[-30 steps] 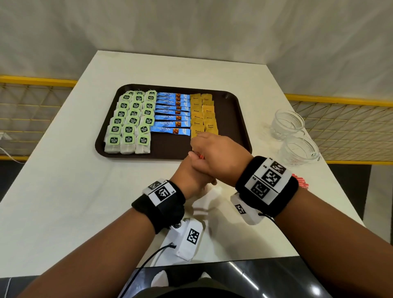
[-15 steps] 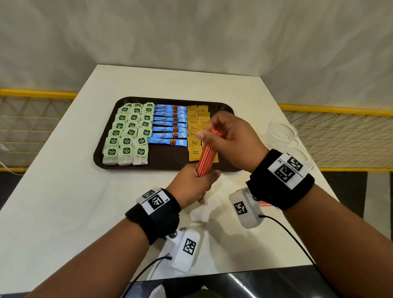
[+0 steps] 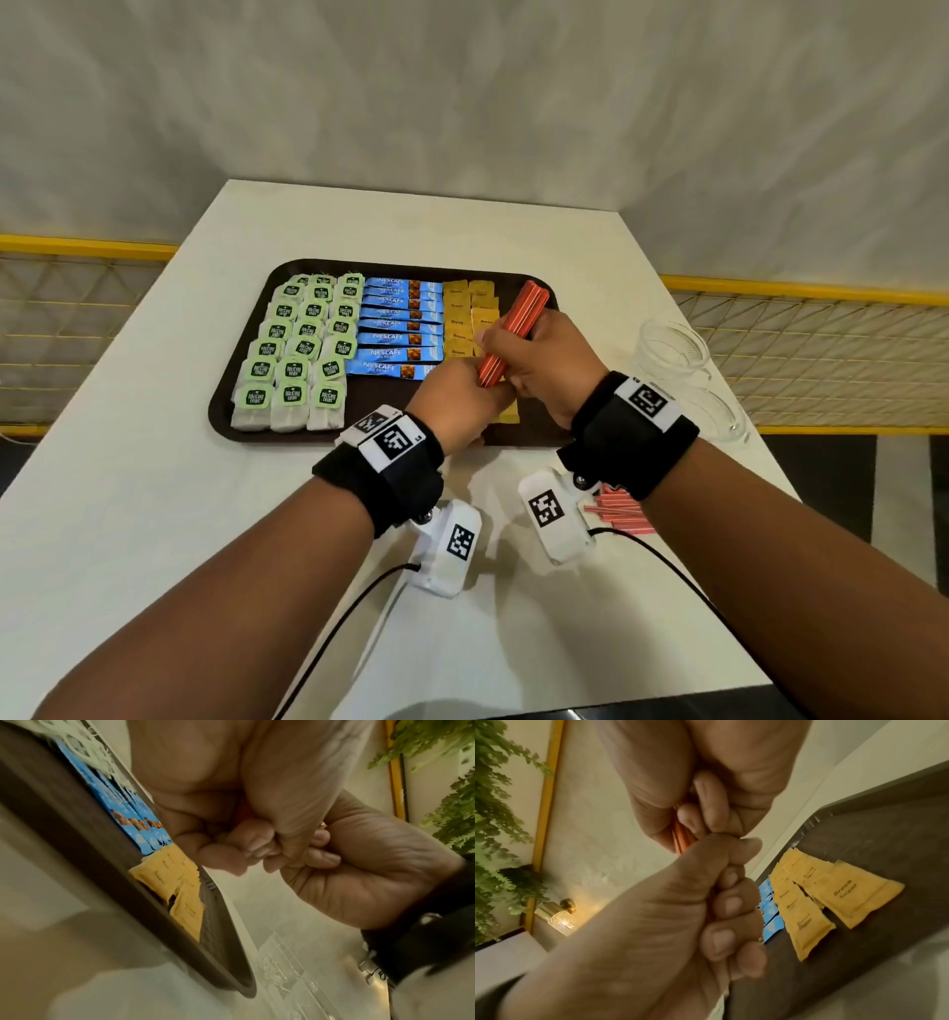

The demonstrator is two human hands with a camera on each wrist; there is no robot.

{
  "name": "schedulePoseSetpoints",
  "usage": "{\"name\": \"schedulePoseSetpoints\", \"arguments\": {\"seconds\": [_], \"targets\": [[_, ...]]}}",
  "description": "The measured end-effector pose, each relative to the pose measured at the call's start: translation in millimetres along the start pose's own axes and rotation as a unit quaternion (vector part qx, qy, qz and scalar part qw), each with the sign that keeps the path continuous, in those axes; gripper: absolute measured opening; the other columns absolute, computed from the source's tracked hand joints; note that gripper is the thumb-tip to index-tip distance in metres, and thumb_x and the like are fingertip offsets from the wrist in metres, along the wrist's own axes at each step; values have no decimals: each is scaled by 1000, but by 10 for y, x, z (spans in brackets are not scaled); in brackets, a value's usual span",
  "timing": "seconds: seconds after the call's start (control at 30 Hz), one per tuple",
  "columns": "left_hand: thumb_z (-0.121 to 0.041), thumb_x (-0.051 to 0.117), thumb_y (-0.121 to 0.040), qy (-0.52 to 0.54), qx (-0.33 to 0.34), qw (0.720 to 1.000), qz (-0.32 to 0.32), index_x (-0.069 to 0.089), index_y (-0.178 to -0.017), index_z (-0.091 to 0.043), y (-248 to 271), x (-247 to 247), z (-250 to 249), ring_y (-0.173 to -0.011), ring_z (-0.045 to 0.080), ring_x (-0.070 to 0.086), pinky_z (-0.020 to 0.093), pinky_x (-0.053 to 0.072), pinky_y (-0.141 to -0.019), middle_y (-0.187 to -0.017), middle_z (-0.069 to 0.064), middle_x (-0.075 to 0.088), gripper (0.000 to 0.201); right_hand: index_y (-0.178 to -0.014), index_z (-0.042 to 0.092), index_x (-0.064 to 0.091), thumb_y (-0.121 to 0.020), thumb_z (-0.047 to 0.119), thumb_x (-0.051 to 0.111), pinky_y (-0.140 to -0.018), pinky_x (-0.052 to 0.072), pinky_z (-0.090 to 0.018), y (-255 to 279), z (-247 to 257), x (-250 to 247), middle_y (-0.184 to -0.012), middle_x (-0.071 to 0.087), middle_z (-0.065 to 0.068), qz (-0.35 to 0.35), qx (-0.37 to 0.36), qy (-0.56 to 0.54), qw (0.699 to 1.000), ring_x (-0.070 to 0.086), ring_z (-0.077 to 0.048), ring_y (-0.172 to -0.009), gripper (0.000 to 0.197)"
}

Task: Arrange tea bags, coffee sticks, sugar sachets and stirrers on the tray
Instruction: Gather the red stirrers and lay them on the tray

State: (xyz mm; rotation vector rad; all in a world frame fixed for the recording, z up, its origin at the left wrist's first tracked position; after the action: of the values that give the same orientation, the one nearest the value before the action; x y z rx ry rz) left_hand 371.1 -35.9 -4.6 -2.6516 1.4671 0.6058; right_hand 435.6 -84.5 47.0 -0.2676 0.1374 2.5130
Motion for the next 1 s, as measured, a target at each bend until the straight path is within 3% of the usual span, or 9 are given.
{"name": "schedulePoseSetpoints", "arguments": {"seconds": [0.17,0.23,0.3,0.4,0.6,0.67,0.77,0.87,1.0], "targets": [[-25,66,-86,-33,29,999,20,57,-83,-16,-205,1,-149,-56,17,60,31,57,-56,-64,3,55,13,-81,5,55,-87,13,61,-52,45,-29,-358,-55,-123,-64,48,-14,-28,-4,13,1000,50,-19,-52,11],[-32,71,-81,-72,35,997,-2,56,-85,-15,-299,-45,-128,-62,20,61,36,56,-60,-70,4,58,23,-76,6,52,-88,12,59,-42,36,-24,-544,-114,-194,-57,42,-10,-26,21,10,999,41,-15,-41,15],[-38,72,-79,-111,32,993,-19,55,-90,-15,-366,-77,-32,-68,18,59,28,48,-58,-79,3,60,31,-65,8,47,-88,12,59,-36,28,-20,-739,-196,-320,-52,37,-7,-37,56,12,998,33,-10,-33,26],[-40,74,-77,-164,35,986,2,58,-96,-19,-377,-38,174,-80,12,60,22,47,-66,-91,-4,63,33,-58,14,42,-85,17,62,-36,26,-19,-1032,-416,-555,-50,35,-6,-63,124,60,988,28,-12,-32,34],[-38,73,-78,-297,74,941,142,68,-99,-28,-230,347,330,-88,6,58,22,48,-79,-101,-11,62,24,-73,13,61,-74,40,66,-62,52,-35,-1479,-956,-791,-59,56,-6,-26,254,311,916,51,-23,-52,28],[-33,72,-79,-302,81,938,148,70,-100,-29,-235,355,339,-88,6,59,20,48,-79,-100,-11,63,22,-87,13,65,-70,46,66,-76,57,-40,-1605,-1030,-744,-74,64,-9,0,254,382,889,59,-27,-62,37],[-31,70,-80,-296,92,939,147,71,-99,-29,-232,345,319,-84,4,57,18,46,-74,-94,-12,62,20,-115,11,59,-80,47,62,-86,54,-39,-1705,-970,-674,-105,65,-13,11,230,484,844,63,-29,-88,51],[-31,69,-80,-287,96,942,148,71,-100,-27,-214,343,297,-85,6,58,21,50,-77,-97,-9,65,20,-124,10,55,-83,48,59,-85,50,-36,-1782,-939,-669,-116,63,-12,10,216,534,817,60,-29,-97,56],[-31,69,-80,-280,95,944,146,71,-98,-27,-219,329,317,-84,7,59,23,51,-76,-95,-9,65,19,-119,12,59,-84,48,58,-81,47,-36,-1872,-956,-682,-105,61,-10,14,215,565,797,58,-29,-91,51]]}}
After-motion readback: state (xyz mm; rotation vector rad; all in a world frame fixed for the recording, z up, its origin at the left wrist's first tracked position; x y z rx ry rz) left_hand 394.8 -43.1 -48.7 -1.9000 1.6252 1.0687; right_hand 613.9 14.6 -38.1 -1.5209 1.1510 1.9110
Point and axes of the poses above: each hand's wrist, its own y-axis away from the middle knuckle, its own x-axis out of the palm, z = x × y, the point moved 10 cm from there along -y, towards the middle knuckle
